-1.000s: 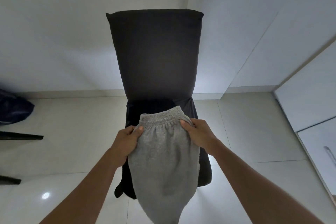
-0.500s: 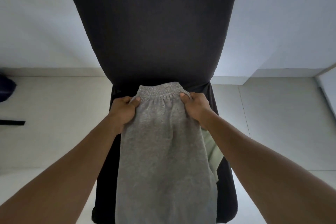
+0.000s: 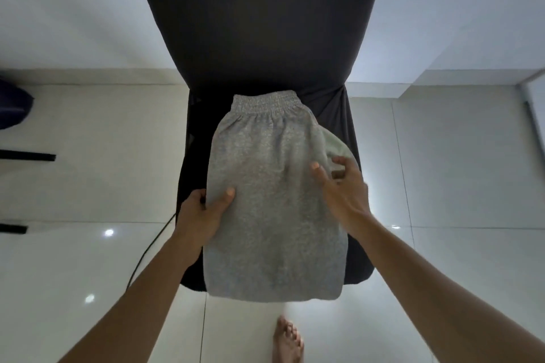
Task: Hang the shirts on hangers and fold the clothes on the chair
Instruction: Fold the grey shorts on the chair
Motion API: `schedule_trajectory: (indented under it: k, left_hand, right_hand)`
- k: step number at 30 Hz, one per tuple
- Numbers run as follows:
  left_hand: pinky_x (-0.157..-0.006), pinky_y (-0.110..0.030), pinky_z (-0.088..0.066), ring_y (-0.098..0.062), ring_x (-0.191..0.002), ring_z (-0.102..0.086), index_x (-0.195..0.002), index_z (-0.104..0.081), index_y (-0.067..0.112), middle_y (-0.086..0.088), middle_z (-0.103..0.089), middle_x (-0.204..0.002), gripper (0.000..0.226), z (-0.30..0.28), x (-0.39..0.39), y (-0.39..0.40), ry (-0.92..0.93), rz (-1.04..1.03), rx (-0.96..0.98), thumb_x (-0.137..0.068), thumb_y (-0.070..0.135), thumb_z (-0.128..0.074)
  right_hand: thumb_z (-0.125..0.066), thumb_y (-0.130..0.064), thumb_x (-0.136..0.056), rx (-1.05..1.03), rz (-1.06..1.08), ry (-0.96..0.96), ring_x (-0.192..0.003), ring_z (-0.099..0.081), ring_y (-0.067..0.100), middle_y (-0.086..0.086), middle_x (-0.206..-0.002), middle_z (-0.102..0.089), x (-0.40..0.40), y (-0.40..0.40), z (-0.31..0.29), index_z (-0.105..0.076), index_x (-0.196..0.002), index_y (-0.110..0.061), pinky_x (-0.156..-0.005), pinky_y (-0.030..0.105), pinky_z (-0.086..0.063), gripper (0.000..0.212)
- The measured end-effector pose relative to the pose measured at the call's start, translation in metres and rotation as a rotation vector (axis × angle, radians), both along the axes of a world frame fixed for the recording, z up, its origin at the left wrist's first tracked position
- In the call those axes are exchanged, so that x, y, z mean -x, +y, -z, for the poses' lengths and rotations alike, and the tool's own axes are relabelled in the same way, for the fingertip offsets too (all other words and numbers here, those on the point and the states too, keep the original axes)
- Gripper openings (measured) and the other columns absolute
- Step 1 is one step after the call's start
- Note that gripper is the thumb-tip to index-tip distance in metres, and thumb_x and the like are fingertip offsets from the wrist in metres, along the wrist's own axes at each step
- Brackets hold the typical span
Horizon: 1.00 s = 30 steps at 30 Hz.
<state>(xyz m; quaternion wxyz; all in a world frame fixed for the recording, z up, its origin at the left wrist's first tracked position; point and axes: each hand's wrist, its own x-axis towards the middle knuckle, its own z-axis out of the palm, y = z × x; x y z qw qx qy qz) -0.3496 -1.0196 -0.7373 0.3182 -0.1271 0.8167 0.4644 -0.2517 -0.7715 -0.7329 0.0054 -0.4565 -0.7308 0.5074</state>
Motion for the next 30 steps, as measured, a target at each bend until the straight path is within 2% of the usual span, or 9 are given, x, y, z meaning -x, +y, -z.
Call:
schedule_trajectory:
  k: [7,10,13,16,18,21,24,27,30]
  left_hand:
    - [-0.086,-0.039,-0.058,-0.018,-0.101,-0.069,-0.116,-0.066,0.016,0.003,-0.072,-0.108,0.079,0.026,-0.089,-0.065,-0.051,0.092,-0.038,-0.057,0.069,-0.077]
    - [-0.082,-0.026,-0.052,-0.023,-0.104,-0.068,-0.101,-0.067,0.020,0.004,-0.072,-0.102,0.055,0.047,-0.124,-0.089,-0.051,0.081,-0.090,-0.064,0.057,-0.083]
    - [-0.083,-0.025,-0.049,-0.018,-0.098,-0.068,-0.091,-0.066,0.024,0.004,-0.073,-0.098,0.056,0.072,-0.147,-0.104,-0.007,0.100,-0.123,-0.056,0.064,-0.085]
    - [-0.082,-0.019,-0.048,-0.011,-0.093,-0.065,-0.099,-0.068,0.018,0.006,-0.071,-0.099,0.045,0.099,-0.160,-0.108,0.007,0.109,-0.175,-0.068,0.044,-0.087]
    - [-0.079,-0.021,-0.050,-0.010,-0.094,-0.067,-0.109,-0.072,0.010,0.004,-0.073,-0.103,0.044,0.120,-0.165,-0.107,0.028,0.109,-0.209,-0.072,0.028,-0.087]
    - [-0.079,-0.018,-0.054,-0.008,-0.097,-0.069,-0.106,-0.074,0.003,0.001,-0.074,-0.106,0.046,0.156,-0.175,-0.107,0.067,0.072,-0.255,-0.067,0.024,-0.088]
    - [-0.078,-0.020,-0.055,-0.014,-0.099,-0.071,-0.106,-0.074,0.001,-0.005,-0.075,-0.106,0.046,0.183,-0.179,-0.106,0.059,0.083,-0.315,-0.068,0.022,-0.091]
    - [-0.091,-0.034,-0.055,-0.023,-0.103,-0.071,-0.101,-0.076,0.002,-0.009,-0.076,-0.105,0.055,0.199,-0.192,-0.119,0.015,0.123,-0.324,-0.060,0.035,-0.093]
    - [-0.093,-0.037,-0.054,-0.024,-0.102,-0.072,-0.099,-0.078,0.006,-0.010,-0.077,-0.102,0.057,0.197,-0.226,-0.142,-0.047,0.171,-0.294,-0.058,0.043,-0.092]
  right_hand:
    - [-0.070,-0.042,-0.090,-0.062,0.050,-0.009,-0.097,-0.061,0.018,-0.002,-0.110,-0.063,-0.122,-0.070,0.009,-0.052,-0.125,-0.019,-0.077,0.025,-0.050,0.046]
    - [-0.071,-0.033,-0.091,0.066,0.159,-0.024,-0.097,-0.064,0.019,0.000,-0.110,-0.064,-0.166,-0.097,0.027,-0.047,-0.122,-0.017,-0.068,0.014,-0.045,0.042]
    - [-0.076,-0.030,-0.088,0.164,0.127,-0.058,-0.108,-0.061,0.018,-0.006,-0.115,-0.060,-0.195,-0.113,0.054,-0.044,-0.120,-0.022,-0.083,0.023,-0.048,0.046]
    - [-0.081,-0.023,-0.082,0.280,0.109,-0.054,-0.117,-0.057,0.015,-0.007,-0.125,-0.059,-0.205,-0.115,0.087,-0.045,-0.125,-0.023,-0.097,0.035,-0.049,0.056]
    - [-0.083,-0.011,-0.076,0.340,0.107,-0.024,-0.118,-0.059,0.017,-0.004,-0.127,-0.064,-0.205,-0.111,0.111,-0.051,-0.127,-0.020,-0.093,0.032,-0.049,0.061]
    - [-0.085,-0.001,-0.070,0.375,0.077,0.000,-0.104,-0.067,0.021,-0.001,-0.116,-0.072,-0.203,-0.106,0.149,-0.063,-0.121,-0.011,-0.074,0.027,-0.050,0.057]
    - [-0.086,-0.002,-0.069,0.394,0.015,-0.004,-0.086,-0.066,0.016,0.004,-0.101,-0.076,-0.203,-0.105,0.173,-0.073,-0.101,-0.002,-0.071,0.027,-0.050,0.035]
    - [-0.090,-0.014,-0.064,0.419,-0.078,-0.013,-0.069,-0.063,0.007,-0.003,-0.084,-0.074,-0.218,-0.117,0.190,-0.075,-0.098,-0.008,-0.059,0.019,-0.046,0.038]
    - [-0.094,-0.028,-0.054,0.467,-0.113,-0.016,-0.091,-0.070,0.017,0.005,-0.099,-0.078,-0.258,-0.138,0.197,-0.079,-0.097,-0.011,-0.079,0.032,-0.055,0.048]
